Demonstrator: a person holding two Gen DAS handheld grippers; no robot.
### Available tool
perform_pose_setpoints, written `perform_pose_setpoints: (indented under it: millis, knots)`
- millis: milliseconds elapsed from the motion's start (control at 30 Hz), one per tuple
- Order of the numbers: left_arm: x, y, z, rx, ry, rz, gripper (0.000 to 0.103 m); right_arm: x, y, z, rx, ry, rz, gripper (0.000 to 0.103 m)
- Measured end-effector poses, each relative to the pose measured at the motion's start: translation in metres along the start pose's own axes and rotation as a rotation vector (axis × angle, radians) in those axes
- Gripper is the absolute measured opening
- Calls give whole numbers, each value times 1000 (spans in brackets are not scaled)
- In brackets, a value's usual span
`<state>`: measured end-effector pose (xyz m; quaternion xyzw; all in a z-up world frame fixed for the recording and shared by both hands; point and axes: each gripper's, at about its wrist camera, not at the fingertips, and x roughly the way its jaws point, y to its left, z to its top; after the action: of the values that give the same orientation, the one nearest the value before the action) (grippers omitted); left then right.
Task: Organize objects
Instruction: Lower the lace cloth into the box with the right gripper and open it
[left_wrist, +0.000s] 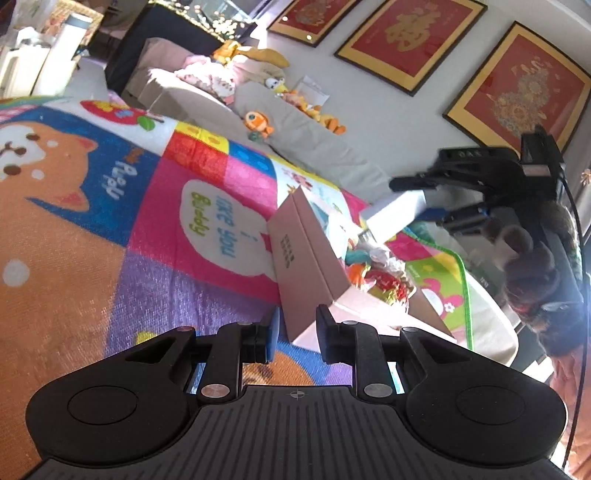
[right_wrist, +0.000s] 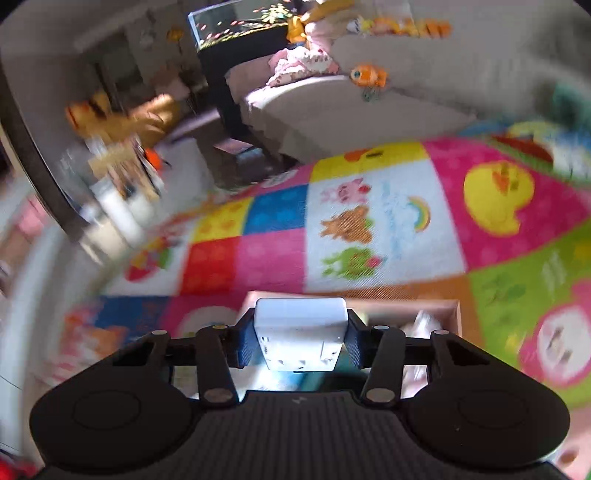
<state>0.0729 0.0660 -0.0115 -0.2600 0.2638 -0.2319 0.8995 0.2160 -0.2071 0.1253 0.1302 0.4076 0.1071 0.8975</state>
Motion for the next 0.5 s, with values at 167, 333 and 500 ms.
perform_pose_setpoints:
  millis: [167, 333, 500]
  knots:
    - [-5, -21, 30, 13, -17, 8, 24, -15, -15, -19, -5, -32, -39, 59]
    - [15, -55, 67, 88, 36, 24, 24, -59, -32, -58, -116, -171, -133, 69]
    - [46, -70, 73, 88, 97, 101, 24, -95, -52, -107, -228, -260, -241, 77]
